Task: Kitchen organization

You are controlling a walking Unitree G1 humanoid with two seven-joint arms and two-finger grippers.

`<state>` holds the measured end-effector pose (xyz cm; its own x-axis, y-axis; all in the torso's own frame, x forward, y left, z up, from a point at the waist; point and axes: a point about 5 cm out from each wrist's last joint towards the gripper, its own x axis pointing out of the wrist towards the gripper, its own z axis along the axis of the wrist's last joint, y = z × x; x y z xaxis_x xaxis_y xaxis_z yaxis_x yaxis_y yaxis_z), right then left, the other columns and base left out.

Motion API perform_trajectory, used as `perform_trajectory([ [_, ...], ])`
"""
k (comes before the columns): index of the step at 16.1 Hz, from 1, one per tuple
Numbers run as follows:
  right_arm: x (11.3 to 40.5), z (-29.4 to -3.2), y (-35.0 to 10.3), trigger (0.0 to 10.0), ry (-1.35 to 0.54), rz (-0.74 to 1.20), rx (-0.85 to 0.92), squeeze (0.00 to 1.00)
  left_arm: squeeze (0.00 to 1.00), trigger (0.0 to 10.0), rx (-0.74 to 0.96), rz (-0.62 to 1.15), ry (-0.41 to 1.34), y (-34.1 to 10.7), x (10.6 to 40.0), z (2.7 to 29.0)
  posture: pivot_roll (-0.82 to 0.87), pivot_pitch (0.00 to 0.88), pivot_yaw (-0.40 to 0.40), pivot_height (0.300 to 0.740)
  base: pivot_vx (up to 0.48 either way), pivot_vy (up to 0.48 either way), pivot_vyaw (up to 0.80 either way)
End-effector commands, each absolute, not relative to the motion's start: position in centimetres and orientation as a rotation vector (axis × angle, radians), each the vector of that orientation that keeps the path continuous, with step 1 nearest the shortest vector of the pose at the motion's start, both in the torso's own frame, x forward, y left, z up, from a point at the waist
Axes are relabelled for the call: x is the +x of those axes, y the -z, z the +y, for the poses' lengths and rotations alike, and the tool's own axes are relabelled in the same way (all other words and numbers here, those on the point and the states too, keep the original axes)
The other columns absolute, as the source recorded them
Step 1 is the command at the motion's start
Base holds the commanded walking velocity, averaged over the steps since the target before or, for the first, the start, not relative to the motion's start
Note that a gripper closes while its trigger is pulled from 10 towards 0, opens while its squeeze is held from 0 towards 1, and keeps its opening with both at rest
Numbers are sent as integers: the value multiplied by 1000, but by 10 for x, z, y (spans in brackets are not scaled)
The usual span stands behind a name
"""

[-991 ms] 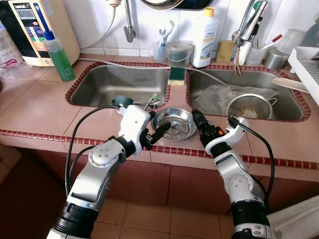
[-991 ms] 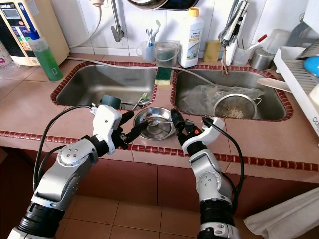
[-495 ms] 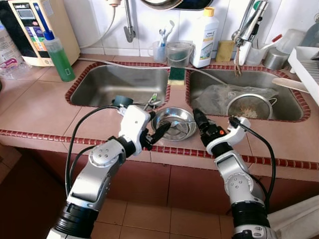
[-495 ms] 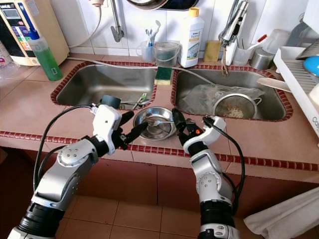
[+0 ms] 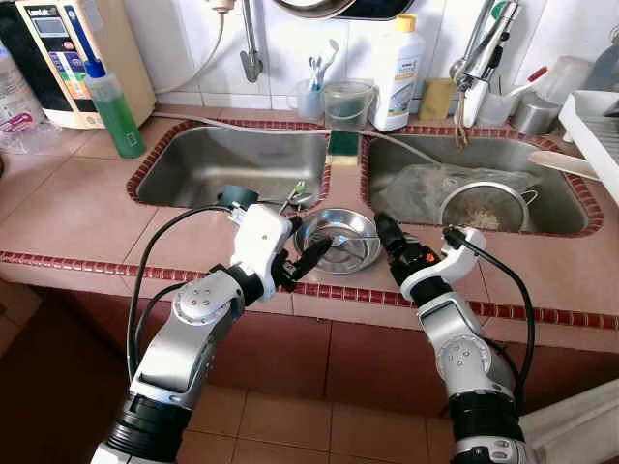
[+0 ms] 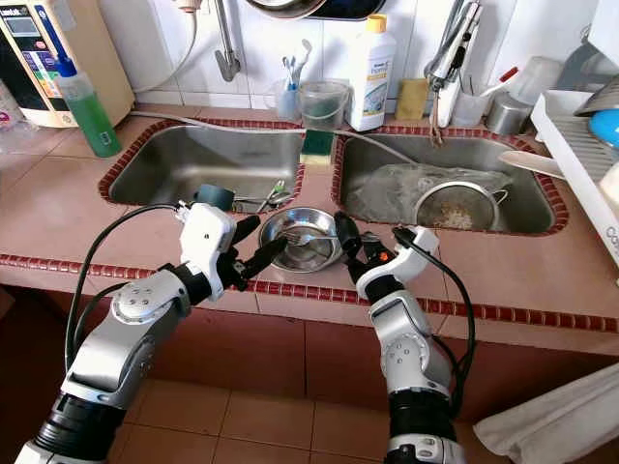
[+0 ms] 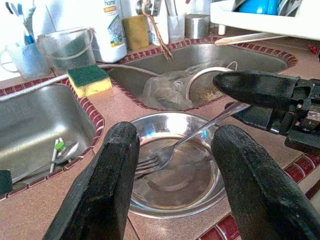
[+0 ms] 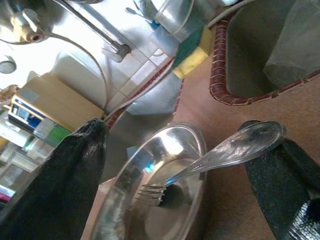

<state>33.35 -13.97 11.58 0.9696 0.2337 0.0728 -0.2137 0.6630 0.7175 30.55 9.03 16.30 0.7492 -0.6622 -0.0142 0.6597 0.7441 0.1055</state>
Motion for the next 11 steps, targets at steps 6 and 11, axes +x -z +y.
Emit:
perform_trajectory([
  [6, 337, -135, -125, 0, -278, -19, 765, 0, 0, 10000, 111, -38, 723, -167, 305, 90, -165, 42, 46, 736, 0, 0, 0],
  [11, 339, -131, -130, 0, -282, -33, 492, 0, 0, 10000, 110, -40, 726, -167, 305, 89, -166, 37, 46, 736, 0, 0, 0],
])
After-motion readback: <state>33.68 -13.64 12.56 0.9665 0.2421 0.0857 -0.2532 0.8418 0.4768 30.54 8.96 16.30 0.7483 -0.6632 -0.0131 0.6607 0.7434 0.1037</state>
